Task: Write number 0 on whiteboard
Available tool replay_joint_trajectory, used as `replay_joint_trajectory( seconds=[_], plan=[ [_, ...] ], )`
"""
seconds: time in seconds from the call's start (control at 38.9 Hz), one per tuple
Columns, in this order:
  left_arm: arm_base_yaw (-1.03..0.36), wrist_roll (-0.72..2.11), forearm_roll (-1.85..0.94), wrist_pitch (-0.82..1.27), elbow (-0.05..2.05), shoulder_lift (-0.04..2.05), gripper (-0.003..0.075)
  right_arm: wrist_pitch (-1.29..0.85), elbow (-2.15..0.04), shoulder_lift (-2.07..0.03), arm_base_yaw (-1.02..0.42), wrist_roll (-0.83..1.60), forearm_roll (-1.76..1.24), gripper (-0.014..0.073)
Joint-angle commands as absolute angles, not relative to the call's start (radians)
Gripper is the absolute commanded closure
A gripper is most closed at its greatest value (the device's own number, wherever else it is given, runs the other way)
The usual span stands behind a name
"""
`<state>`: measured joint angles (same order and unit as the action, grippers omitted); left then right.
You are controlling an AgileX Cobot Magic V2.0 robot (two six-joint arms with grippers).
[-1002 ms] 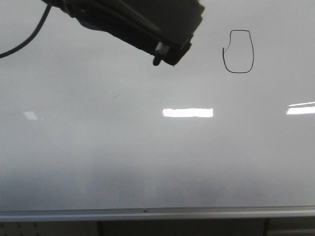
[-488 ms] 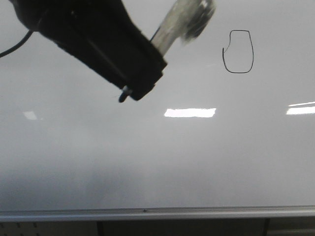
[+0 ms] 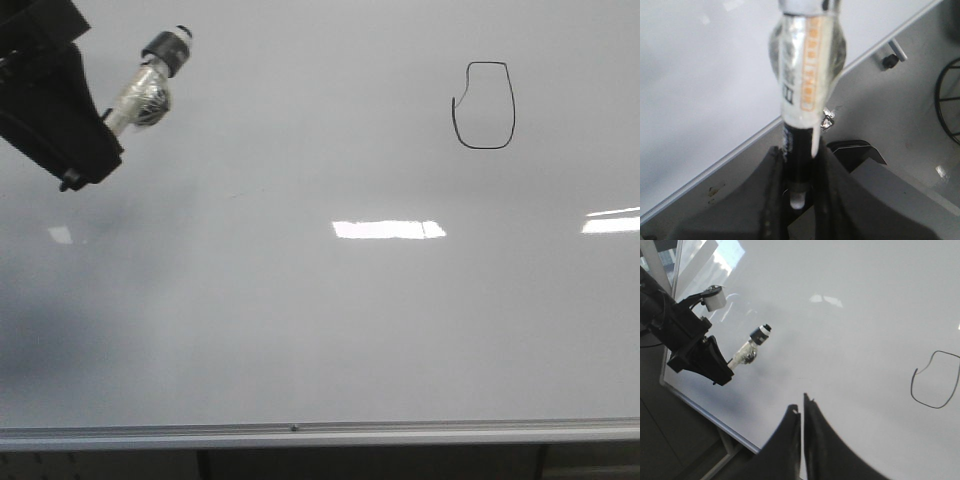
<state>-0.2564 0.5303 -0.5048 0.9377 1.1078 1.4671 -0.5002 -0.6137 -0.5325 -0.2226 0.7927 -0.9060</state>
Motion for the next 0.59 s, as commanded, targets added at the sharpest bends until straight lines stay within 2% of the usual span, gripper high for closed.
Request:
replay_joint_trajectory(
  seconds=[0.0, 0.21, 0.36, 0.57],
  plan=[
    [-0.195, 0.511, -0.531, 0.913, 1.138, 1.431, 0.0739, -0.409, -0.565, -0.459, -0.221, 0.806, -0.934, 0.0657],
    [-0.083, 0.404, -0.410, 0.874, 1.138, 1.431, 0.0739, -0.394, -0.495, -0.366, -0.221, 0.806, -0.934, 0.0663],
    [-0.066, 0.241, -0.196, 0.828, 1.138, 1.433, 0.0739, -0.393, -0.495, -0.366, -0.221, 0.806, -0.934, 0.0663],
    [-0.063, 0.193, -0.163, 0.796, 1.142, 1.489, 0.0739, -0.393, -0.495, -0.366, -0.221, 0.806, -0.934, 0.0663]
  ],
)
